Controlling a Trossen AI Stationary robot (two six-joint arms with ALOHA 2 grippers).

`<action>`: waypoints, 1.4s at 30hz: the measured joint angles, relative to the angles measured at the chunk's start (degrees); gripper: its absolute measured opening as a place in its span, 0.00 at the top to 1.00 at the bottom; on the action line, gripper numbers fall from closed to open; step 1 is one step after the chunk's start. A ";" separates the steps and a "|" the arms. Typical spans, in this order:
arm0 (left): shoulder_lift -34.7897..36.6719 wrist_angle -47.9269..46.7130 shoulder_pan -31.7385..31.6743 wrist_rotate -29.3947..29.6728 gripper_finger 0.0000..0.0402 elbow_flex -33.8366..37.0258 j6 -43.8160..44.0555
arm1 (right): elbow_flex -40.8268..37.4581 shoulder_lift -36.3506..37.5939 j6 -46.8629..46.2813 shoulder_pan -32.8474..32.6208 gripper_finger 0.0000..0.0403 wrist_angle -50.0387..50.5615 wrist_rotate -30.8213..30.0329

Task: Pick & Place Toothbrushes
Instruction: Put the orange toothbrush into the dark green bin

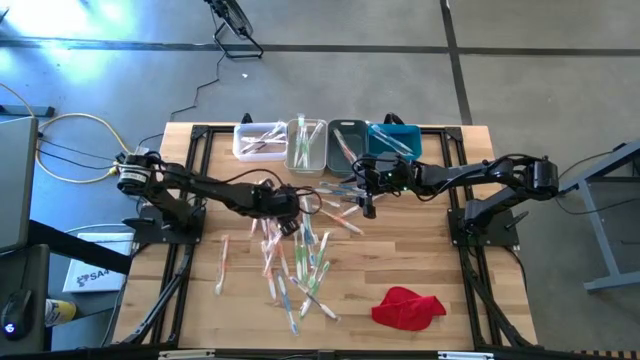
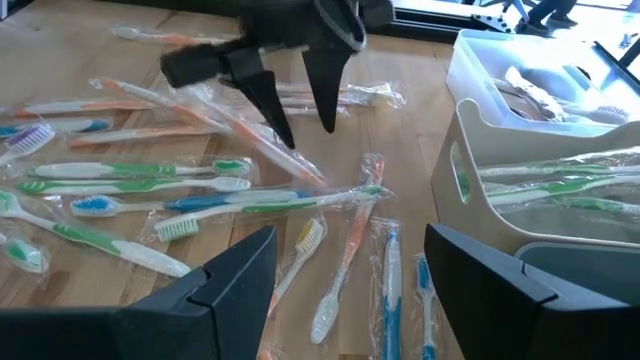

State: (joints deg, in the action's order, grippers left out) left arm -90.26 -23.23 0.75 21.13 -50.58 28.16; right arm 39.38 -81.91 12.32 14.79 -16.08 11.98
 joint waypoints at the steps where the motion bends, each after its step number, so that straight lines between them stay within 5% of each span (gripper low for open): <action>1: 0.04 -0.69 0.00 -0.39 0.55 -1.00 -0.41 | 0.00 0.00 0.00 0.00 0.39 0.00 0.01; 42: -6.74 -3.47 0.02 -8.98 0.55 -2.30 8.36 | 0.04 0.00 -0.02 0.00 0.39 0.20 0.01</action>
State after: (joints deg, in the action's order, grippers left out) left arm -97.00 -26.70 0.78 12.15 -52.88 36.52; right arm 39.42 -81.91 12.29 14.78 -15.88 11.99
